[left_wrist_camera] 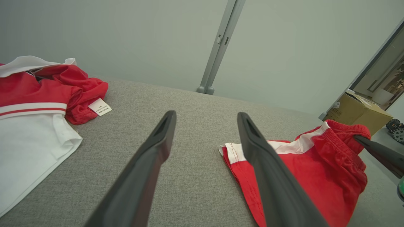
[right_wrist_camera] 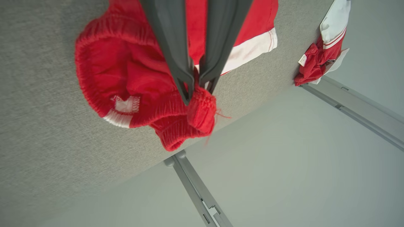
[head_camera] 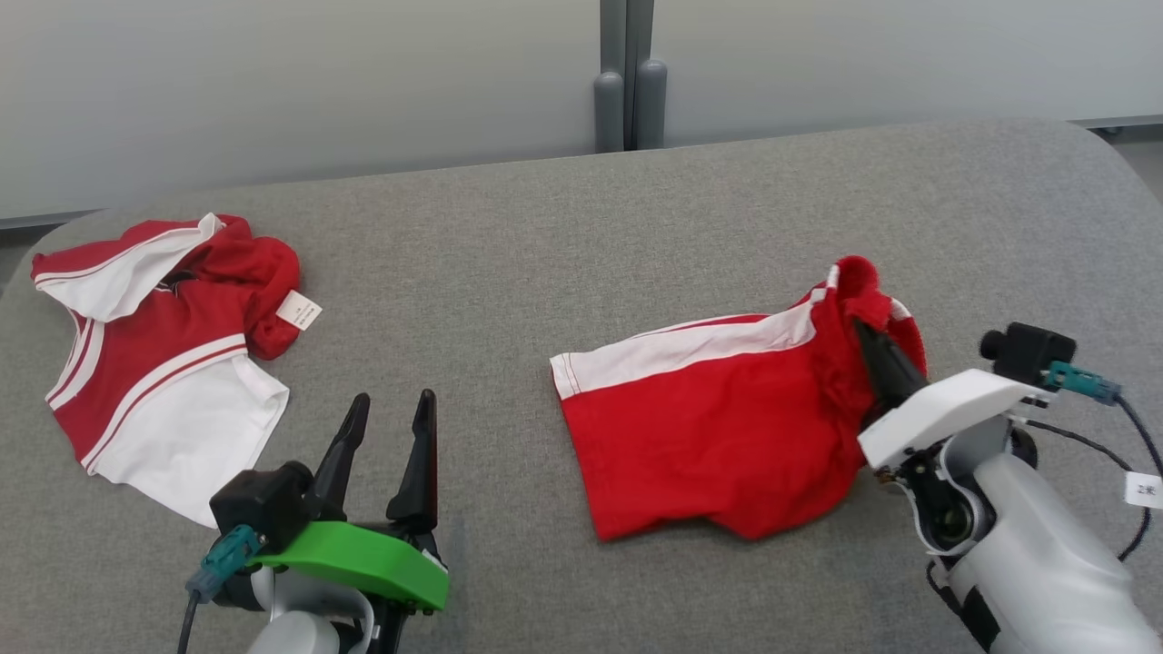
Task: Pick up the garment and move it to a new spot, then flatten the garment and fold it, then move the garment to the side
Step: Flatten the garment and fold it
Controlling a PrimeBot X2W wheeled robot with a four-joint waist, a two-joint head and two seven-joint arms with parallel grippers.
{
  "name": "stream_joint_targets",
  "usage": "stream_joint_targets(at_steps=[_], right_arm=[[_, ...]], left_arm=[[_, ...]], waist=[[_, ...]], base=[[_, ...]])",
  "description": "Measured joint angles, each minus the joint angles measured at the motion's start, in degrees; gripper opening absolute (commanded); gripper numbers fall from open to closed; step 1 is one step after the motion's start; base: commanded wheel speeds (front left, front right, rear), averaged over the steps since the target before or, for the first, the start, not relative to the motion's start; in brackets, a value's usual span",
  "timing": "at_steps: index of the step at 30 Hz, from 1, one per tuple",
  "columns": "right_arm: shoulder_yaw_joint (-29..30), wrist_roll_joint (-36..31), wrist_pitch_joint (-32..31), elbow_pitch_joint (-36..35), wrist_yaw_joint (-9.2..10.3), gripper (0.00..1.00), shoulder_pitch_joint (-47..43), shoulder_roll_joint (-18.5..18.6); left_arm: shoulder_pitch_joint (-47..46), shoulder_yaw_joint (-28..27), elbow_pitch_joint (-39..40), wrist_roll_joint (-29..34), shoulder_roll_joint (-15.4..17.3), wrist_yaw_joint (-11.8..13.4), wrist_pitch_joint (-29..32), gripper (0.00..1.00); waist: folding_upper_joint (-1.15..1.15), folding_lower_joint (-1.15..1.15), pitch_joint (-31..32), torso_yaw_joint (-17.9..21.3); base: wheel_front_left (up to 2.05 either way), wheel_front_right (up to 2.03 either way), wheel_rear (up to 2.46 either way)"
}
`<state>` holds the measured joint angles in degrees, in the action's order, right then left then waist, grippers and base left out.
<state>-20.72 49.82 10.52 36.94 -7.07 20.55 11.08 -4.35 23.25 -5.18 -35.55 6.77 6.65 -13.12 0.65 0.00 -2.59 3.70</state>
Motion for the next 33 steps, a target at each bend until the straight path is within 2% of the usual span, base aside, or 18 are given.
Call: stream_joint_targets(at_steps=[4,13,23,33], right_arm=[[-5.1,0.1,-1.3,-4.3,0.0,0.0,-0.1,-2.1],[-13.4,0.0,-4.6,-8.3,0.0,0.0,-1.7,-2.6],[-16.7,-0.5,-7.4,-7.0,0.0,0.0,-1.7,-3.5],[-19.0,-1.3,-10.1,-1.6,0.0,0.0,-1.4,-4.1]], left_arm=[[0.1,0.1,0.3,0.0,-0.2,0.0,0.3,1.0],[1.1,0.0,1.5,0.0,-0.5,0.0,1.1,1.0],[1.6,-0.3,2.2,0.0,-0.7,0.2,1.7,1.0],[2.3,-0.3,2.7,0.0,-1.1,0.2,2.1,1.0]], waist=[[0.0,0.0,0.4,-0.2],[0.0,0.0,1.4,-2.2],[0.0,0.0,2.0,-4.9],[0.0,0.0,2.2,-7.9]], base=[[0.0,0.0,0.0],[0.0,0.0,0.0],[0.0,0.0,0.0],[0.0,0.0,0.0]])
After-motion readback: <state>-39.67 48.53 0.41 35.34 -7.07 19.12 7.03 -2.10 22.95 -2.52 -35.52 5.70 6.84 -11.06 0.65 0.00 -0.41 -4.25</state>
